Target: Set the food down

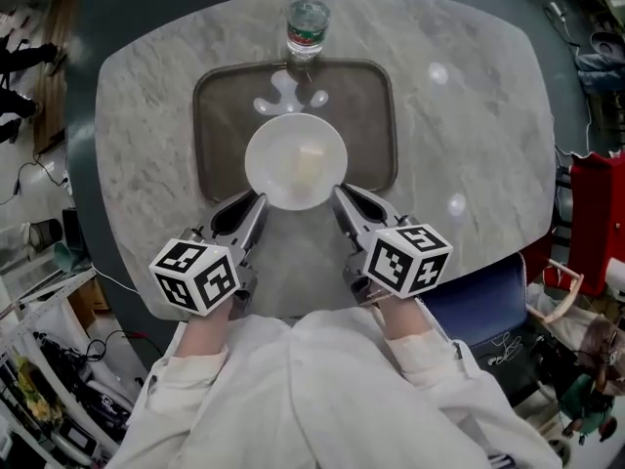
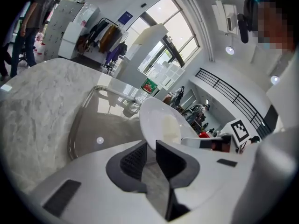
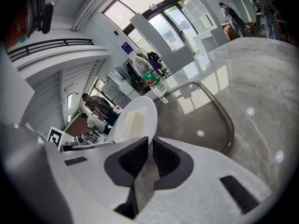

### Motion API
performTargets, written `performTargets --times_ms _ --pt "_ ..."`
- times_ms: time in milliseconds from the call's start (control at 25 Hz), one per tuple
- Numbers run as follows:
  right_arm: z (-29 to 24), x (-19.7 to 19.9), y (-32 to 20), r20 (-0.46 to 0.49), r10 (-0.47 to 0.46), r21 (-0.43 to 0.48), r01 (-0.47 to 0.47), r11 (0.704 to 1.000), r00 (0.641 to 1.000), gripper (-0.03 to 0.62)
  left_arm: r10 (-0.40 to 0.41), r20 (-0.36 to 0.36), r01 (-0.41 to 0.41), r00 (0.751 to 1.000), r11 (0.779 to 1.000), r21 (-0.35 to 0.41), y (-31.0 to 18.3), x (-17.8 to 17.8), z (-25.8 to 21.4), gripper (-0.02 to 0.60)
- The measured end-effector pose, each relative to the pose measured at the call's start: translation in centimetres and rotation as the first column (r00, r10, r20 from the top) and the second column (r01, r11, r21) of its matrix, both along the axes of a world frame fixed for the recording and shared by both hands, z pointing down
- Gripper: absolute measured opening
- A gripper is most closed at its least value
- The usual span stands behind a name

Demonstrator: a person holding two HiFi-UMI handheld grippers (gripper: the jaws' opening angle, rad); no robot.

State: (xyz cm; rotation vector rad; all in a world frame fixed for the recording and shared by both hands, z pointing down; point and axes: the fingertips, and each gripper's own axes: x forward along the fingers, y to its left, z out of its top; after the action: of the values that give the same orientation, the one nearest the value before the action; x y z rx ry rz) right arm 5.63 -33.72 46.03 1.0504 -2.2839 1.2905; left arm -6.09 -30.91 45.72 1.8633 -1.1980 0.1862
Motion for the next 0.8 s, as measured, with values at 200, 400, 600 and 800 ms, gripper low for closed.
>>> performTargets --times_ms 200,400,600,800 --pt "1.4 -0.5 -2.5 -0.003 -0.02 -0.023 0.02 1.0 1.0 0.025 -0.022 0.001 0.022 1.0 0.999 -0.024 -1.9 -0.3 1.3 0.063" --pt "2.1 -0.5 -3.5 -0.01 -0.06 -0.053 0.06 0.997 0.998 0.025 -0.028 -0.002 0.028 1.0 0.999 -0.037 -3.2 -0.3 1.9 0.063" --pt "2.5 -0.5 -4.2 -0.013 -0.093 -0.076 0.091 0.993 0.996 0.026 -0.019 0.005 0.02 1.0 0.998 -0.063 -4.2 -0.4 2.2 0.063" --pt "3.7 -0.7 -4.7 -0.028 -0.134 -0.105 0.13 0.986 0.991 0.025 -0.021 0.025 0.023 0.999 0.995 -0.097 -4.9 -0.5 3.4 0.063"
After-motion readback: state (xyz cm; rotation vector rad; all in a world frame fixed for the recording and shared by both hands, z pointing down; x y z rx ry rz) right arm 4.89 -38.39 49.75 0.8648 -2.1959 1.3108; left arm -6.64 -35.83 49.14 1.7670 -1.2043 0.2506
